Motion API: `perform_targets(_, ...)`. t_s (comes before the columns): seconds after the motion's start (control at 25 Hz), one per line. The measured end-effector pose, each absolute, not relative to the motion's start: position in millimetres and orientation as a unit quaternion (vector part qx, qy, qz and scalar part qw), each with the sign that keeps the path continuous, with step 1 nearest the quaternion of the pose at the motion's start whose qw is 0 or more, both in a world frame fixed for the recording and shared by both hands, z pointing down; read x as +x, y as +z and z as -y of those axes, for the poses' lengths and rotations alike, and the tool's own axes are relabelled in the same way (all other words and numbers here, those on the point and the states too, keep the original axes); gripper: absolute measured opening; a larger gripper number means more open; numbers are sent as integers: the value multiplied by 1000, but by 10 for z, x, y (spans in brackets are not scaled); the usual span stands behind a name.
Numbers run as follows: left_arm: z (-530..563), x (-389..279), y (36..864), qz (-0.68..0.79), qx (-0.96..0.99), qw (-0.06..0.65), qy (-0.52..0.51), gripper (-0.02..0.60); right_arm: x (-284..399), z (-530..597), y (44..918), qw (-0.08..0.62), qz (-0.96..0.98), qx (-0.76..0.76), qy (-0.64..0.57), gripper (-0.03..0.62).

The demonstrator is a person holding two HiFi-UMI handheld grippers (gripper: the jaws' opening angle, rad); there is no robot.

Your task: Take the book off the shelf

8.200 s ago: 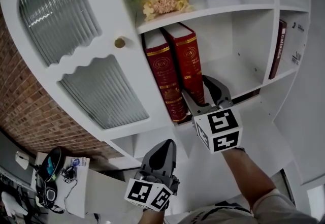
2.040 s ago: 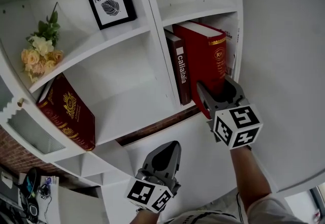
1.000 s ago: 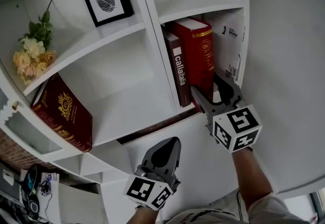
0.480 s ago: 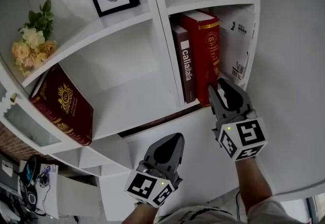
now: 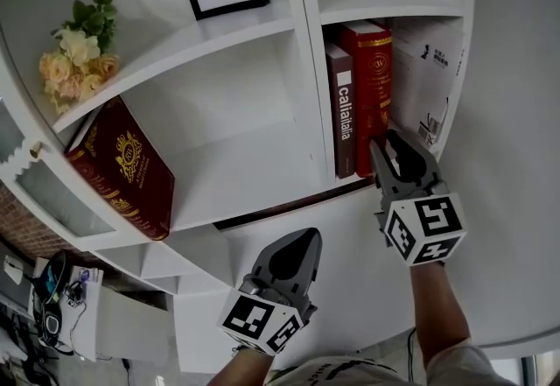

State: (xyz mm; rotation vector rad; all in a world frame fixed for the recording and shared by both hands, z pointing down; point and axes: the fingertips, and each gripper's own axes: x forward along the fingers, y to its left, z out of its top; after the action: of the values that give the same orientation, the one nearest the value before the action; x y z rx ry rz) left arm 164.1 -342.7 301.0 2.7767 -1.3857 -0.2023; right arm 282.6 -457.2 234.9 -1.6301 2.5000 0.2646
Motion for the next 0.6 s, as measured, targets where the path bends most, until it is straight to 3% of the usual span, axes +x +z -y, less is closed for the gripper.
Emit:
perform_targets(0.32, 3444, 1518, 3148, 463, 884, 30, -54, 11, 2838, 4427, 2310, 100, -829, -541, 97, 120)
perform_targets(0.6, 3385, 1340, 3206, 468, 881, 41, -52, 11, 2521, 4063, 2516, 98, -850, -511, 82, 61)
